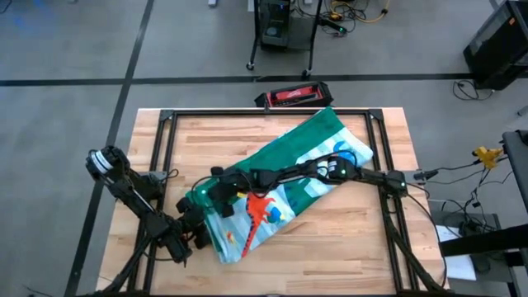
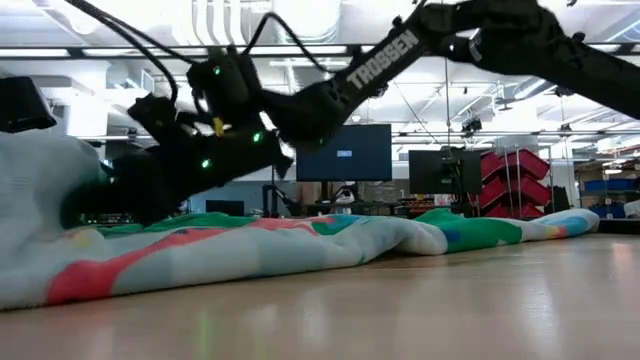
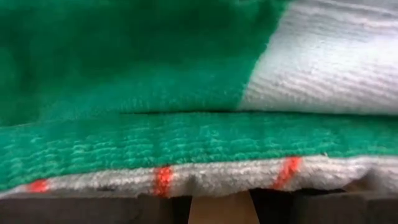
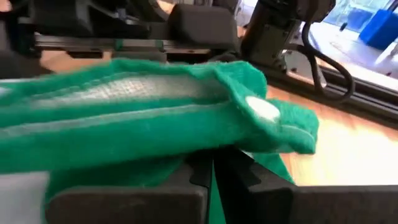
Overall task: Roll towel
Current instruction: Roll the multi-color dinosaur print towel
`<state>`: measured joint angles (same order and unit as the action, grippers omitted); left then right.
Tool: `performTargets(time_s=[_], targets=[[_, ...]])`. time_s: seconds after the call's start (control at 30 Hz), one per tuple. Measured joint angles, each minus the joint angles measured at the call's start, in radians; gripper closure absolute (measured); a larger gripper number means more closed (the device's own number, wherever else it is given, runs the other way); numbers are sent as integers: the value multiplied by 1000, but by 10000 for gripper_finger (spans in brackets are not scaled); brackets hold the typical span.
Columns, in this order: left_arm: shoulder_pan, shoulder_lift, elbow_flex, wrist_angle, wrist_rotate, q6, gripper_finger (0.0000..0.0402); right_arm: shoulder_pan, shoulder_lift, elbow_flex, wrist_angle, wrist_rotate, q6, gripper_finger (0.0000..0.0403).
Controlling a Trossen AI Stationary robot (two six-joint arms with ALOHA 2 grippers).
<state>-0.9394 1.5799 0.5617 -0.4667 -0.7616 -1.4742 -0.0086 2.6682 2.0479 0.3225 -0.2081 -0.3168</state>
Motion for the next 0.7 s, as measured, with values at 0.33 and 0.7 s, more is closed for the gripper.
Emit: performTargets(time_s=[0.33, 0.7], targets=[[0, 0, 0, 6, -12, 0, 283, 15, 78, 202, -228, -26, -16, 403], [0, 0, 0, 4, -18, 3, 283, 17, -5, 304, -632, -27, -33, 403]])
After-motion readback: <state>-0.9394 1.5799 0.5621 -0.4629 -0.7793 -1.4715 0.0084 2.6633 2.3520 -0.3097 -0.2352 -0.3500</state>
